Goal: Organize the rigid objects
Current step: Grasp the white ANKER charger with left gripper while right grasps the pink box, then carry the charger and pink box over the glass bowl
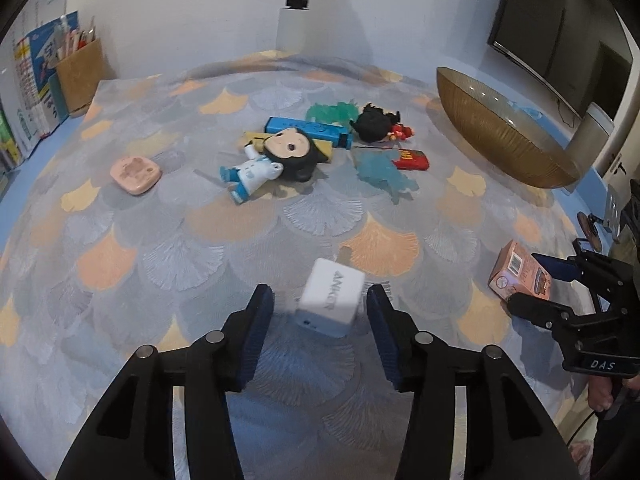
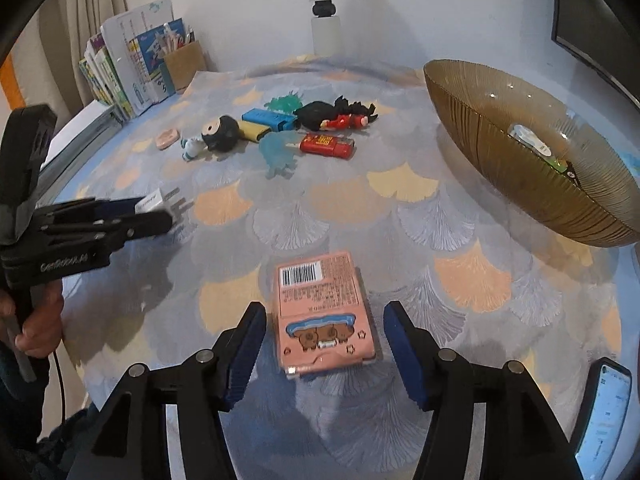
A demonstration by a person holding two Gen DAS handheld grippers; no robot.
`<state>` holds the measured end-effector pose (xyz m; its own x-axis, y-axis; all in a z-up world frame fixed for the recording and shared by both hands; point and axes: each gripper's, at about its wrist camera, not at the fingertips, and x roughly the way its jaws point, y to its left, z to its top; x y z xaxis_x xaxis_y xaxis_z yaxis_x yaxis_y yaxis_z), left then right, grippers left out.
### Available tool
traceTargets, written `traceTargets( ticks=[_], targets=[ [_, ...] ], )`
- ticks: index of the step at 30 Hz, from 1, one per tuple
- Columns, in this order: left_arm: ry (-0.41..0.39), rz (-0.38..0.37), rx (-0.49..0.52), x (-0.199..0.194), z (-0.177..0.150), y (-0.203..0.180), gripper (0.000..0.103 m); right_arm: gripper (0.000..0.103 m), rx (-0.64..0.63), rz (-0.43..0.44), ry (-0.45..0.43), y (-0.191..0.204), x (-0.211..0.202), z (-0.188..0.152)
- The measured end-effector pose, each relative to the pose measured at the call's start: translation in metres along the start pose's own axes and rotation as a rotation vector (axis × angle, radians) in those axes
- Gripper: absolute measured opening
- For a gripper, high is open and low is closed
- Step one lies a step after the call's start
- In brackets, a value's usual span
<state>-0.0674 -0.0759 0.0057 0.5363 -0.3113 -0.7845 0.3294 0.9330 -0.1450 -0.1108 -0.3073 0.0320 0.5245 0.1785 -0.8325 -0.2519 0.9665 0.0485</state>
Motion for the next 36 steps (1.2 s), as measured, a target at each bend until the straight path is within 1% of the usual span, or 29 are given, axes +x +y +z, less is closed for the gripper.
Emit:
traceTargets(
  ticks=[1,5,8,9,10,11,14,17,19,21,23,25,27,30,31,33,35,36],
  targets=[
    [-0.002,-0.002,-0.003,0.000,0.000,0.001,0.047,0.059,0.001,-0.007,-0.007,0.000,0.001,0.001],
    [0.000,0.011,0.007,0.001,0.000,-0.001,0.049,0.053,-0.041,-0.054,-0.019,0.008,0.003,0.000],
    [-0.004,0.017,0.017,0.002,0.001,-0.005,0.049,0.044,-0.059,-0.057,-0.037,0.013,0.000,-0.003],
    [-0.008,0.014,0.016,0.002,0.001,-0.005,0.048,0.042,-0.064,-0.061,-0.039,0.014,0.000,-0.004],
    [-0.012,0.013,0.019,0.003,0.001,-0.007,0.044,0.041,-0.068,-0.062,-0.042,0.015,-0.001,-0.005],
    [-0.014,0.016,0.032,0.003,0.001,-0.009,0.030,0.041,-0.074,-0.060,-0.044,0.016,-0.003,-0.007],
    [-0.024,0.014,0.040,0.002,0.001,-0.014,0.029,0.040,-0.086,-0.044,-0.044,0.020,-0.008,-0.013],
    [-0.040,0.004,0.041,-0.002,0.002,-0.019,0.029,0.040,-0.086,0.020,-0.046,0.022,-0.017,-0.021],
    [-0.050,0.001,0.052,-0.006,0.007,-0.024,0.029,0.040,-0.071,0.027,-0.051,0.019,-0.025,-0.025],
    [-0.069,-0.007,0.071,-0.012,0.017,-0.033,0.029,0.040,-0.041,0.017,-0.075,0.007,-0.040,-0.023],
    [-0.106,-0.010,0.116,-0.021,0.035,-0.049,0.029,0.040,-0.021,-0.018,-0.120,-0.008,-0.061,-0.013],
    [-0.145,-0.016,0.159,-0.030,0.057,-0.066,0.029,0.040,0.001,-0.101,-0.187,-0.029,-0.090,0.004],
    [-0.192,-0.031,0.202,-0.041,0.088,-0.088,0.029,0.040,0.046,-0.180,-0.258,-0.057,-0.120,0.026],
    [-0.252,-0.075,0.250,-0.050,0.136,-0.127,0.029,0.040,0.127,-0.283,-0.332,-0.094,-0.150,0.054],
    [-0.259,-0.080,0.258,-0.050,0.145,-0.135,0.029,0.040,0.155,-0.300,-0.345,-0.105,-0.156,0.062],
    [-0.264,-0.098,0.272,-0.043,0.165,-0.158,0.029,0.040,0.207,-0.292,-0.351,-0.126,-0.162,0.075],
    [-0.226,-0.133,0.273,-0.023,0.175,-0.178,0.029,0.040,0.243,-0.273,-0.322,-0.138,-0.156,0.083],
    [-0.199,-0.145,0.270,-0.011,0.176,-0.184,0.029,0.040,0.255,-0.272,-0.286,-0.143,-0.146,0.085]
  ],
)
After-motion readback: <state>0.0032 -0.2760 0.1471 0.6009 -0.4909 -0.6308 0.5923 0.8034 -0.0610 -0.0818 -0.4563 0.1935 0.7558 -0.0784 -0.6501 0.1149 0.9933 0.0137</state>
